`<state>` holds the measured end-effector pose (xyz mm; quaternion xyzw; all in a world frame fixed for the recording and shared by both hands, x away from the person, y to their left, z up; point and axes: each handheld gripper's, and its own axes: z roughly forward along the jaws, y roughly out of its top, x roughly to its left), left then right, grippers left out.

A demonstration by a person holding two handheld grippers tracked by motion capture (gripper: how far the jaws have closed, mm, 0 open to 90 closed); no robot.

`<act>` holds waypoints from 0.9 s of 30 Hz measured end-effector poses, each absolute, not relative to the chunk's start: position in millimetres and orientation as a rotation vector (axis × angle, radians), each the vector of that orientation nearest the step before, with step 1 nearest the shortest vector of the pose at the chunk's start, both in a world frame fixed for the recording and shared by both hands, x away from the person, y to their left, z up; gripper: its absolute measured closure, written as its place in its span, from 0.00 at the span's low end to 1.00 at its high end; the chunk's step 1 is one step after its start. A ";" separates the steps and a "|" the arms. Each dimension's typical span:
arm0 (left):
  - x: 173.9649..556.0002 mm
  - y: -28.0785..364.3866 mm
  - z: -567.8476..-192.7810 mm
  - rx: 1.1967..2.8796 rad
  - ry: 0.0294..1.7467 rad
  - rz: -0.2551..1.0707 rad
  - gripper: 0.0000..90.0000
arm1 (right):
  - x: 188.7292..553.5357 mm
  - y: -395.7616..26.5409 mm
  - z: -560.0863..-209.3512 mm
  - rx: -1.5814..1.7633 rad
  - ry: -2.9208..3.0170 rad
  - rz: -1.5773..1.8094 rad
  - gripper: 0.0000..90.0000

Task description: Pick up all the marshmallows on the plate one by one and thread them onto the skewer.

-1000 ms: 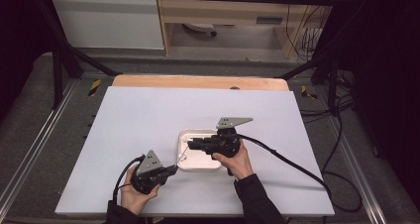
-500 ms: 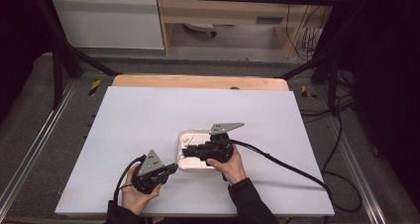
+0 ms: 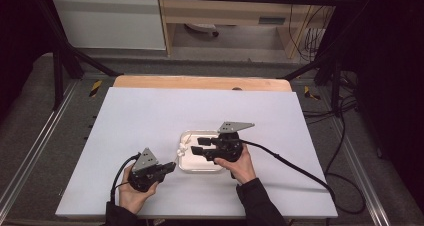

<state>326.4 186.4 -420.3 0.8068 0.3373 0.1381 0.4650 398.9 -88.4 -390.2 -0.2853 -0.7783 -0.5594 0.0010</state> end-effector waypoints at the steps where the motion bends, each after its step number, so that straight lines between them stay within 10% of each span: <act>1: 326.7 188.1 -420.1 1.981 0.838 0.347 0.99 | 399.3 -90.3 -390.9 -0.908 -2.463 -1.752 0.51; 10: 328.6 194.8 -420.2 1.961 0.851 0.334 0.98 | 403.4 -98.0 -399.1 -0.995 -2.632 -1.709 0.20; 27: 334.2 210.4 -417.3 1.932 0.882 0.324 0.98 | 434.3 -64.7 -410.9 -1.097 -2.747 -1.523 0.06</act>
